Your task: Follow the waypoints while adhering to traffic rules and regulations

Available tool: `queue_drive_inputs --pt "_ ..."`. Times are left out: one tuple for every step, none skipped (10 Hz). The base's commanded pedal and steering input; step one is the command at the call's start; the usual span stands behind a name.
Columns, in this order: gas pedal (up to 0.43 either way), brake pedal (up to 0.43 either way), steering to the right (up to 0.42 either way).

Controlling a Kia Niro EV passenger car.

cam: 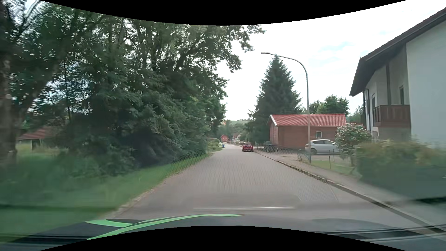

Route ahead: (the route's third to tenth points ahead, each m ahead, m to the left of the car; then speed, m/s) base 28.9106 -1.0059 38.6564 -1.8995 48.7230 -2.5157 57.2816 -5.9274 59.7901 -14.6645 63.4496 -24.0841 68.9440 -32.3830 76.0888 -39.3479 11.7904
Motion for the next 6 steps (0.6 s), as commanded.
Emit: queue_drive_inputs --pt "0.0 0.189 0.01" --pt "0.0 0.195 0.01" --pt "0.0 0.195 0.009" --pt "0.0 0.201 0.008" --pt "0.0 0.207 0.006" --pt "0.0 0.213 0.005"
